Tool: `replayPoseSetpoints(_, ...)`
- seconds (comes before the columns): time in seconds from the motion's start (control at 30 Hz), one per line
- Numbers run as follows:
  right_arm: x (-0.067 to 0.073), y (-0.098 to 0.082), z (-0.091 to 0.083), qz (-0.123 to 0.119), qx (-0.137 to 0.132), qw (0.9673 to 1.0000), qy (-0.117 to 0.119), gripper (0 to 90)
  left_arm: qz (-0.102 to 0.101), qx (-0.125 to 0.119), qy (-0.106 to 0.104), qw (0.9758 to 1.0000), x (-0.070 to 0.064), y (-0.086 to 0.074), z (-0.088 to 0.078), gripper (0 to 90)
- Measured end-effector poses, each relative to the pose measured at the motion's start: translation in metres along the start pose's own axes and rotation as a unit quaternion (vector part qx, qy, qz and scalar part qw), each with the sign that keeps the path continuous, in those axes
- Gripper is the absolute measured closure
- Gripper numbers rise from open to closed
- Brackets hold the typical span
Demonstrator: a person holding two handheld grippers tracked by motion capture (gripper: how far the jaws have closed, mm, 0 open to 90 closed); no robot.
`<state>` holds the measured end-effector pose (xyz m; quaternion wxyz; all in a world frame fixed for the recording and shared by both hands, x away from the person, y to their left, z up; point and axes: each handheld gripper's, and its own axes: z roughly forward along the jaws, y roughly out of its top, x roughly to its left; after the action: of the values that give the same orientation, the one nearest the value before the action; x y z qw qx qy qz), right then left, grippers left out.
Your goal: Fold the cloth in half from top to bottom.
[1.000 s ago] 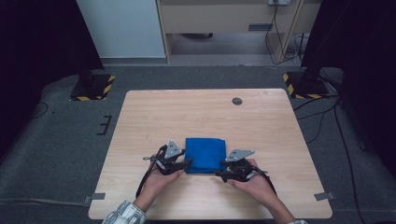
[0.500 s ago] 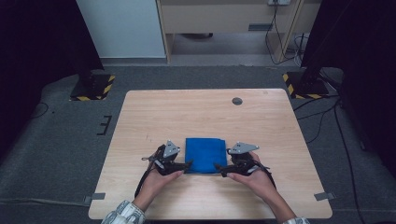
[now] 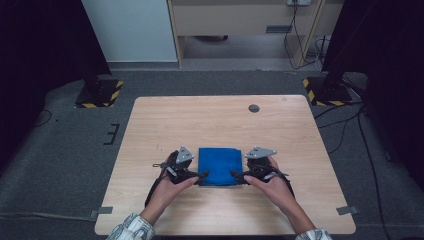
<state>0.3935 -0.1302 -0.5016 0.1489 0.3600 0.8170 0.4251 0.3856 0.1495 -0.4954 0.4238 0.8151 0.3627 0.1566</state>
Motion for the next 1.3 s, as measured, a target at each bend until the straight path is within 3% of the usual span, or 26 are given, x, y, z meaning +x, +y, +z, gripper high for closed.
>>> replayPoseSetpoints(0.27, -0.002, 0.015, -0.007, -0.003, -0.008, 1.0000, -0.004, 8.0, 0.001, -0.008, 0.001, 1.0000, 0.006, 0.012, -0.009, 5.1)
replayPoseSetpoints(0.57, -0.012, 0.023, -0.017, 0.003, -0.020, 0.9997, -0.016, 7.9, -0.005, -0.009, 0.012, 0.9999, 0.022, 0.014, -0.019, 5.1)
replayPoseSetpoints(1.3, -0.059, 0.002, -0.051, 0.040, -0.026, 0.9967, -0.066, 8.0, -0.035, 0.005, 0.042, 0.9985, 0.063, -0.008, -0.041, 5.2)
